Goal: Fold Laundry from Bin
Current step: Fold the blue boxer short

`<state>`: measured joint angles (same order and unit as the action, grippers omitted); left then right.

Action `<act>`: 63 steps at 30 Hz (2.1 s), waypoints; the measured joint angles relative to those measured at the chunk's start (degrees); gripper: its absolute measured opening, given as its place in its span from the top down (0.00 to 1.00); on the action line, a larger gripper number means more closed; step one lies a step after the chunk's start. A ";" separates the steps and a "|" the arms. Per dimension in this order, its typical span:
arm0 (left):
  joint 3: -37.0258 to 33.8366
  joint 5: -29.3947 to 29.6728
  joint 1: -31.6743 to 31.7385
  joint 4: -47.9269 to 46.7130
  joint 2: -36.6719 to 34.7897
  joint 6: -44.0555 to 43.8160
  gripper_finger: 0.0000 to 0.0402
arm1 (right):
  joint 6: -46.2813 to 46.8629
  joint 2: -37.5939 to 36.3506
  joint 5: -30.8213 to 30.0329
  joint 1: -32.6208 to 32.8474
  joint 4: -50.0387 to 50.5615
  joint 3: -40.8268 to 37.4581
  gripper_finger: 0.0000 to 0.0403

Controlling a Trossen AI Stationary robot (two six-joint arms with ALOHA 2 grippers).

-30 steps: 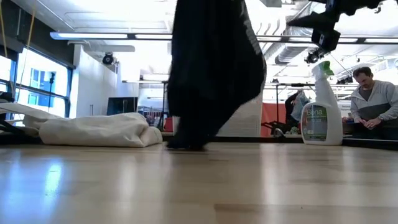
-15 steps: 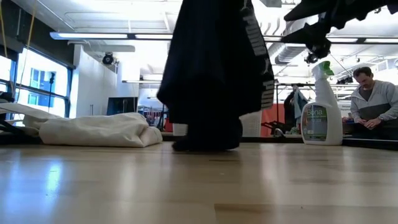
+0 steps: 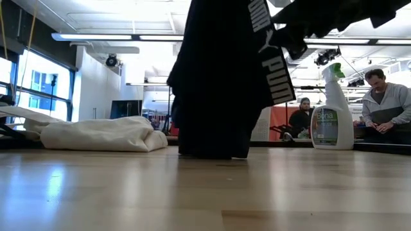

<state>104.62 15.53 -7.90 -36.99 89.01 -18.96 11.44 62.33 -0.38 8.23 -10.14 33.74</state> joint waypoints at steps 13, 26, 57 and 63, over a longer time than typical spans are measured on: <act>0.00 -1.91 0.00 0.44 0.00 1.81 1.00 | 11.59 5.22 -19.09 0.87 -2.20 -0.01 0.80; 2.00 -5.95 -0.03 -4.25 -2.87 14.62 1.00 | 6.58 0.30 -25.60 0.37 51.19 37.31 0.99; -14.97 3.78 -1.31 16.69 10.34 3.11 0.64 | 25.48 5.43 -20.55 -1.94 58.87 41.75 1.00; -14.91 2.79 -1.11 26.35 15.51 -1.70 0.63 | 22.39 5.44 -20.51 -3.36 58.85 43.81 1.00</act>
<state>89.71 18.32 -9.01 -10.64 104.52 -20.66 33.83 67.77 -20.89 4.87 48.71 77.55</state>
